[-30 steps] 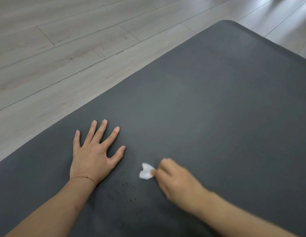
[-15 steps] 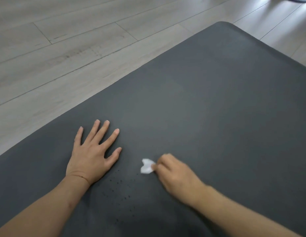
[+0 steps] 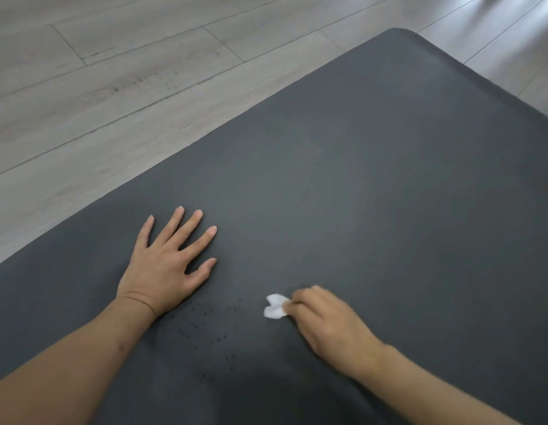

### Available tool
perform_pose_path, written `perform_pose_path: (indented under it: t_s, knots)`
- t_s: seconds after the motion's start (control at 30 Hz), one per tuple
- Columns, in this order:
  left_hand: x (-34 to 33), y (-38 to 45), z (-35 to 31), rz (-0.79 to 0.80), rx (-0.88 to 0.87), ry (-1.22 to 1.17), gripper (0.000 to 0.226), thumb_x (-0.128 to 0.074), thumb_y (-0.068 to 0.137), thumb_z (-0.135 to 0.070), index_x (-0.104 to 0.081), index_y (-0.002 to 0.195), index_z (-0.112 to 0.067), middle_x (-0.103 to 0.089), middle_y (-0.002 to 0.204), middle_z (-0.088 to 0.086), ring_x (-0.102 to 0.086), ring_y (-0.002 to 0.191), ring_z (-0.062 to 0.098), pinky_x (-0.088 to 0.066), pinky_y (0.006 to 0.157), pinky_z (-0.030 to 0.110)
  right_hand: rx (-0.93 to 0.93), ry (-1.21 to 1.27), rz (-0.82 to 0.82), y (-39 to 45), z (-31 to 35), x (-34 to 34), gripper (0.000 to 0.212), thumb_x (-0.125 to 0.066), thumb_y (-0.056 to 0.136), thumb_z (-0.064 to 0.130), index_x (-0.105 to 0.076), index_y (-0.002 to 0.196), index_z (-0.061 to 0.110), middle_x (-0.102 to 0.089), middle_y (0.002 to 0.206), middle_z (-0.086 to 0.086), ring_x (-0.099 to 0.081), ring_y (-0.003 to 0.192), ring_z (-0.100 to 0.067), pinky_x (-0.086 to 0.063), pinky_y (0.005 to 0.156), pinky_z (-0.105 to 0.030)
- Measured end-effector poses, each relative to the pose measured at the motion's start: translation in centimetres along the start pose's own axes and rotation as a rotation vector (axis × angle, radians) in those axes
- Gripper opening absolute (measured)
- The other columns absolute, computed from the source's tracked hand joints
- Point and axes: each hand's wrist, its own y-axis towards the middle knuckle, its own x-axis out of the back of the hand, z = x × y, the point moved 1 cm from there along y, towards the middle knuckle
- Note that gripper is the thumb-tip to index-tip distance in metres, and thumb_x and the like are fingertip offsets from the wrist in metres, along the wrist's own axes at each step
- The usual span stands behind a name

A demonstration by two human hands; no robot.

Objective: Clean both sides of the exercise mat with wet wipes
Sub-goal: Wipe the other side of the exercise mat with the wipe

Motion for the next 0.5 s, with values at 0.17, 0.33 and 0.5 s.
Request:
perform_pose_path:
  t_s: [0.17,0.33,0.5]
  knots:
    - [0.0,0.2,-0.1,-0.014,-0.037,-0.027,0.057,-0.038,0.1,-0.053,-0.055,0.149,-0.03,-0.043,0.162,0.001,-0.036,0.152,0.025,-0.025,0.122,0.06,-0.573,0.01,-0.412,-0.5,-6.2,0.3,0.015,-0.057,0.094,0.0,-0.069,0.102,0.004,-0.051,0.095,0.001,-0.053,0.079,-0.018,-0.05,0.073,-0.034]
    - [0.2,0.0,-0.7,0.088,0.036,-0.014,0.058,-0.033,0.101,-0.053,-0.052,0.151,-0.032,-0.04,0.164,0.0,-0.034,0.153,0.025,-0.021,0.123,0.056,-0.582,0.041,-0.402,-0.6,-6.0,0.4,0.015,-0.061,0.092,0.0,-0.07,0.103,0.006,-0.052,0.094,0.001,-0.052,0.079,-0.016,-0.048,0.073,-0.027]
    - [1.6,-1.7,-6.9,0.223,0.346,-0.124,0.057,-0.026,0.106,-0.044,-0.042,0.158,-0.026,-0.027,0.17,0.003,-0.015,0.159,0.029,-0.015,0.125,0.06,-0.59,0.03,-0.379,-0.3,-5.7,0.7,0.01,-0.06,0.094,0.004,-0.068,0.1,0.005,-0.054,0.095,-0.002,-0.054,0.078,-0.019,-0.05,0.07,-0.032]
